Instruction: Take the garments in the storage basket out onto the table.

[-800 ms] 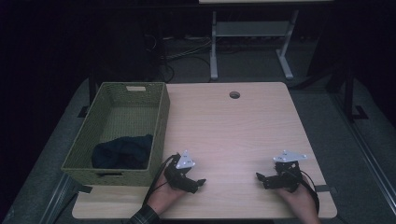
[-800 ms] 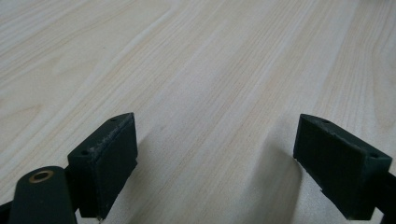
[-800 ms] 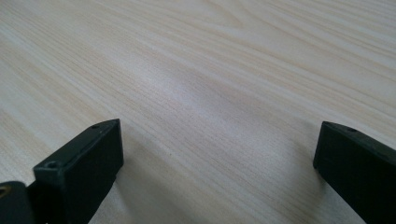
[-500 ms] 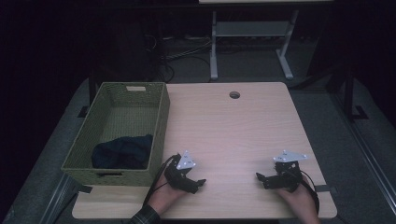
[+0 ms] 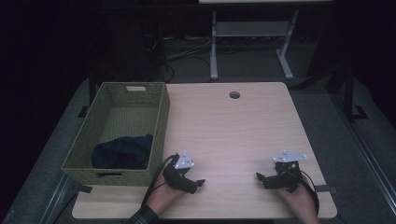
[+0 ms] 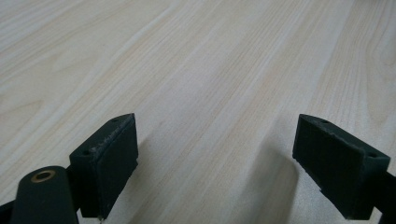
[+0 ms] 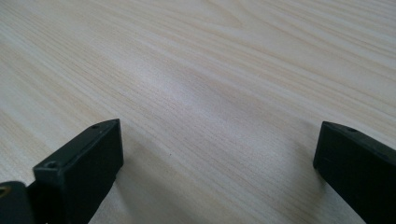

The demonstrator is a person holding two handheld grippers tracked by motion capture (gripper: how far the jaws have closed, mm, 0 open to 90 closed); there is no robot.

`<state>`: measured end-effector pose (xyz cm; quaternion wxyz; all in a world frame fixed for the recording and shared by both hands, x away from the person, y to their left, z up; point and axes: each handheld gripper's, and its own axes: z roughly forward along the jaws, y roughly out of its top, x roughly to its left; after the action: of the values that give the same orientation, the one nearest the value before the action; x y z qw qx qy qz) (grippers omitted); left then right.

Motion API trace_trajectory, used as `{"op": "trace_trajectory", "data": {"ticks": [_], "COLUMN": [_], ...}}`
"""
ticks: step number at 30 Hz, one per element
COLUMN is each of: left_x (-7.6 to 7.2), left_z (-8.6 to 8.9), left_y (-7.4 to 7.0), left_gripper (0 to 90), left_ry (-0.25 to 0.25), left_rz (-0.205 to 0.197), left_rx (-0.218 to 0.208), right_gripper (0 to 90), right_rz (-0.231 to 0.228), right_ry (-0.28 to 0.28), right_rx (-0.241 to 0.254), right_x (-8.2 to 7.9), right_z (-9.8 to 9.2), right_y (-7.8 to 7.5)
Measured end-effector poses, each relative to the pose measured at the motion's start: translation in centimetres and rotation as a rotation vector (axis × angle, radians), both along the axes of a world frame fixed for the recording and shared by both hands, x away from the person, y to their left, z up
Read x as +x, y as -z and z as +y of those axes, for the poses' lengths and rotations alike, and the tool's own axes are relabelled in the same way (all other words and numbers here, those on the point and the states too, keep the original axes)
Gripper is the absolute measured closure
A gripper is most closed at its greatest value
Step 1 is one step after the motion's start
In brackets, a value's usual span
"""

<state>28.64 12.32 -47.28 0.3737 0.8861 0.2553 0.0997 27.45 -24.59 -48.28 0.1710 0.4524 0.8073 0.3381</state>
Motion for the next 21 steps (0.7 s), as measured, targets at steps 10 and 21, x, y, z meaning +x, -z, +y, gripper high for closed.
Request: {"op": "trace_trajectory", "data": {"ticks": [10, 21], "left_x": [0.1, 0.3], "left_z": [-0.1, 0.1], "left_y": [-0.8, -1.8], "left_gripper": [13.8, 13.8], "left_ry": [0.007, 0.008], "left_rz": [0.017, 0.015], "left_rx": [0.012, 0.009], "right_gripper": [1.3, 1.3], "right_rz": [0.000, 0.000], "right_ry": [-0.001, 0.000], "right_rx": [0.000, 0.000], "right_x": [0.0, 0.0], "right_z": [0.0, 0.0], "right_y": [0.0, 0.0]}}
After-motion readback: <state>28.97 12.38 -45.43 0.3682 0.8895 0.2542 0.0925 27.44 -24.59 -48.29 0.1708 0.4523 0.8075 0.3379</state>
